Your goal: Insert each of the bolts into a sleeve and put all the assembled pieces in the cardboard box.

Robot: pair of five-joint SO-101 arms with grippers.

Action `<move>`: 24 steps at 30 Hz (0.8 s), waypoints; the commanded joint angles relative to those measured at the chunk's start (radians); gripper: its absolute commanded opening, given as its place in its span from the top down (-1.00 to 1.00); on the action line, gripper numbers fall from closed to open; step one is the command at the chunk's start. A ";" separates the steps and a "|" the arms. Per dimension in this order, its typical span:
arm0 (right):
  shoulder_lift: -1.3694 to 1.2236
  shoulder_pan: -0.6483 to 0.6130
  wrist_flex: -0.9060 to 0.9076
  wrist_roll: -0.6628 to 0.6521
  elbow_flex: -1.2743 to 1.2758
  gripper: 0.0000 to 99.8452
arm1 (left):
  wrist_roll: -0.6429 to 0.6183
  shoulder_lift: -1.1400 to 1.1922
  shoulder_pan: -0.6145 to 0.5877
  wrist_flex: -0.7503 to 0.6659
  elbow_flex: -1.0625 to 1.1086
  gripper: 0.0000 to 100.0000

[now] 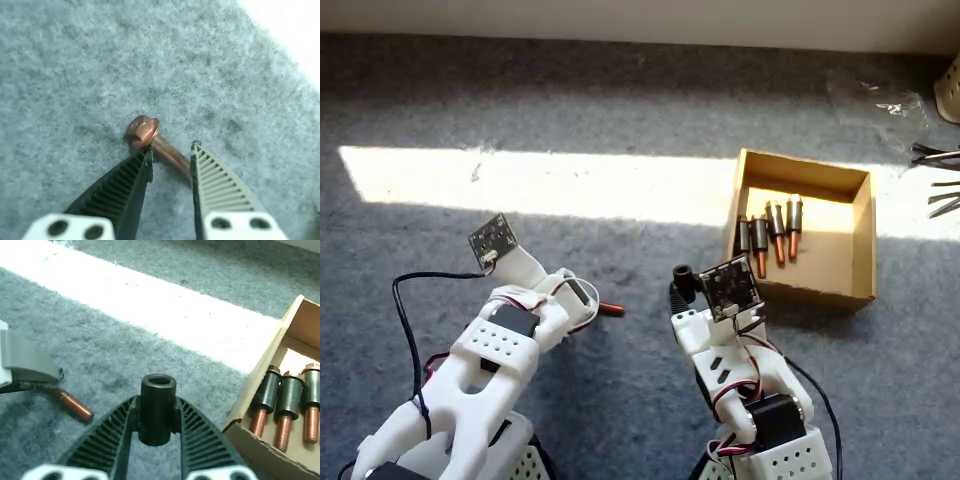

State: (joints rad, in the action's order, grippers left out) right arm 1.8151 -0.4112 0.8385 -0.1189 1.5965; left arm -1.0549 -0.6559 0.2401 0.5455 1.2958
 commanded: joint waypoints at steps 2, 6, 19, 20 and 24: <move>0.012 0.010 -0.028 -0.011 -0.013 0.95 | -0.040 -0.002 -0.002 -0.020 -0.004 0.75; 0.012 0.010 -0.028 -0.011 -0.013 0.95 | -0.040 -0.001 -0.048 -0.020 -0.004 0.75; 0.012 0.010 -0.028 -0.011 -0.013 0.95 | -0.041 0.285 -0.071 0.100 -0.189 0.75; 0.012 0.010 -0.028 -0.011 -0.013 0.95 | -0.041 0.295 -0.071 0.117 -0.203 0.75; 0.012 0.010 -0.028 -0.011 -0.013 0.95 | -0.041 0.306 -0.073 0.166 -0.232 0.76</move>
State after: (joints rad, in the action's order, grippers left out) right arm 1.8151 -0.4112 0.8385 -0.1189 1.5965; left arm -1.0871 -0.3583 0.1803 0.6513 1.1070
